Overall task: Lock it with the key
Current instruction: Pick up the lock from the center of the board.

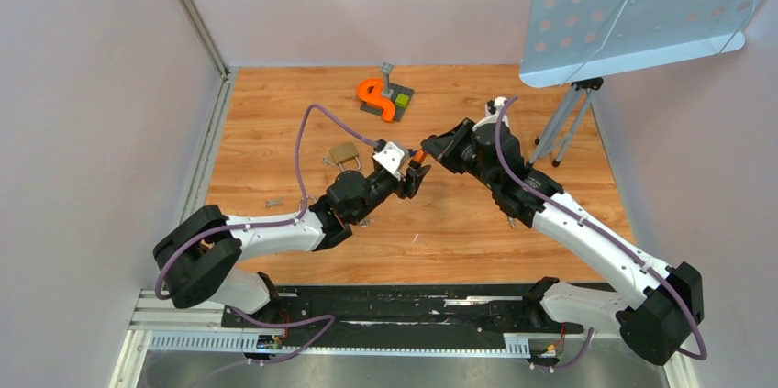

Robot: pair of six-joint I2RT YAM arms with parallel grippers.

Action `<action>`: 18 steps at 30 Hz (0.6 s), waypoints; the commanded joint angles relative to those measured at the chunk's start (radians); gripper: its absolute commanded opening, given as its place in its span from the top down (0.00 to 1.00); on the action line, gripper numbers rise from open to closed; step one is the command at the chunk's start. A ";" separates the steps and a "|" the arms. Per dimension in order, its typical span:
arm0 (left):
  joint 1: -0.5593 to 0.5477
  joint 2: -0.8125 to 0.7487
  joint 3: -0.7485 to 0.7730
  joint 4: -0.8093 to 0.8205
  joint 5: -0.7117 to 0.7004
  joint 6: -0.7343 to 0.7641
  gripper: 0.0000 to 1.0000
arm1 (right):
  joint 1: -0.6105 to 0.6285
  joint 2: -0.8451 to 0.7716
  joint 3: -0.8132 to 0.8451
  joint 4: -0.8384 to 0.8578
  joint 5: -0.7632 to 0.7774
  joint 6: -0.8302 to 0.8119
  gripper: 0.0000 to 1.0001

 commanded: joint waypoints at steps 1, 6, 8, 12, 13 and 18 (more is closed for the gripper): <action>-0.008 -0.027 0.012 0.087 -0.018 0.007 0.37 | 0.004 -0.017 0.052 0.048 -0.005 0.030 1.00; -0.007 -0.034 0.000 0.110 -0.015 0.006 0.51 | 0.005 -0.013 0.046 0.048 -0.006 0.038 1.00; -0.007 -0.036 -0.002 0.111 -0.016 0.008 0.50 | 0.005 -0.009 0.043 0.048 -0.008 0.041 1.00; -0.007 -0.034 -0.004 0.110 -0.018 0.012 0.64 | 0.005 -0.003 0.044 0.048 -0.013 0.051 1.00; -0.007 -0.034 -0.003 0.108 -0.018 0.013 0.77 | 0.005 -0.001 0.044 0.048 -0.013 0.052 1.00; -0.007 -0.044 -0.002 0.081 -0.045 -0.003 1.00 | 0.005 0.017 0.044 0.048 -0.026 0.052 1.00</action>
